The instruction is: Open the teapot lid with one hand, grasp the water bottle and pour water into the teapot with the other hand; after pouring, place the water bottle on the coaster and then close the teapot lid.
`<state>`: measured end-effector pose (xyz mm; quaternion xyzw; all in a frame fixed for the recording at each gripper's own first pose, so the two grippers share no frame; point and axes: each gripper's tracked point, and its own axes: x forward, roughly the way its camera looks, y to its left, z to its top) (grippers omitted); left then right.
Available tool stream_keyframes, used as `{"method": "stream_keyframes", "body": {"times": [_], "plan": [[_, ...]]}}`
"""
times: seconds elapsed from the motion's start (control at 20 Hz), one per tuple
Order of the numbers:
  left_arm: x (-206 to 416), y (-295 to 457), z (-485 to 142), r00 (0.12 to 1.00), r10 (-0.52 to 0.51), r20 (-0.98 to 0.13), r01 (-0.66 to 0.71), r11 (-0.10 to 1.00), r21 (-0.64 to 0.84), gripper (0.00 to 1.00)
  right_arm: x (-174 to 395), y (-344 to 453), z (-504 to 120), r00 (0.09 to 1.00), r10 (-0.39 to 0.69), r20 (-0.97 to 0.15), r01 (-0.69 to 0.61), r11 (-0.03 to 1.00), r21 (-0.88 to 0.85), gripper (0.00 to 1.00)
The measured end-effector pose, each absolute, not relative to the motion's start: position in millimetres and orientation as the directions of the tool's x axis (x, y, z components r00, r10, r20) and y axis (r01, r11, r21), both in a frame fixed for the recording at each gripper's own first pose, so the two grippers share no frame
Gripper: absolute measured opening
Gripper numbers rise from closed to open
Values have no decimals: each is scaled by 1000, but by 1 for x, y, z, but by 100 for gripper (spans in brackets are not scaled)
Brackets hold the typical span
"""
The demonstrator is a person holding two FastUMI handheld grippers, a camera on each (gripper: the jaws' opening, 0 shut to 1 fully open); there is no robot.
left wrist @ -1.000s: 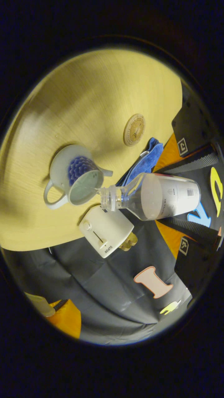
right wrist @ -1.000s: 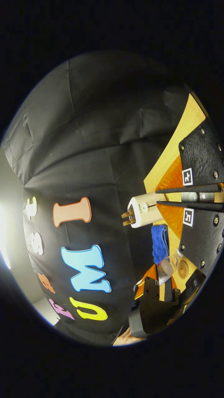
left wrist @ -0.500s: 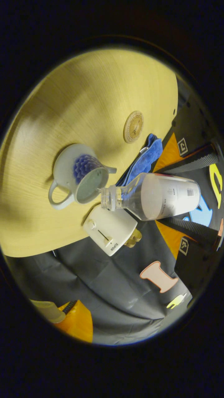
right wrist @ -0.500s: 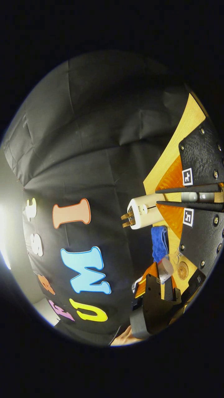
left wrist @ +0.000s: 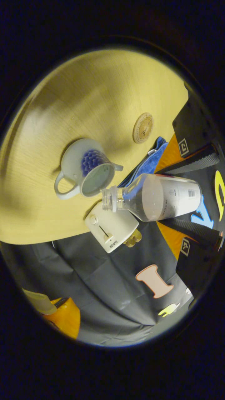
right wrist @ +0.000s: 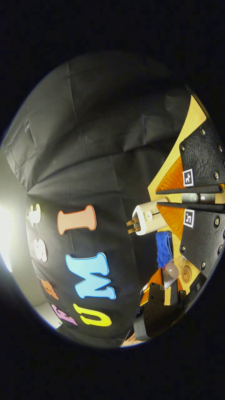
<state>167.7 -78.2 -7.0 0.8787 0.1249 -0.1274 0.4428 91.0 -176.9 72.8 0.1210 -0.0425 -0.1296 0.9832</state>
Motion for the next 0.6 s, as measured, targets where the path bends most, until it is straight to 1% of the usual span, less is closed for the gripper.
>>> {"method": "stream_keyframes", "body": {"times": [0.1,0.2,0.4,0.6], "plan": [[165,-67,-8,936,98,-337,337,-516,787,85,90,-181,74,958,-282,55,261,934,244,12],[160,-54,-12,932,97,-350,357,-430,830,86,91,-180,73,958,-281,53,260,933,247,12],[147,-35,-22,920,67,-386,391,-183,902,86,94,-178,72,959,-280,45,262,936,233,12],[135,-22,-33,919,24,-394,391,81,917,86,98,-176,65,962,-271,24,258,938,231,12]]}}
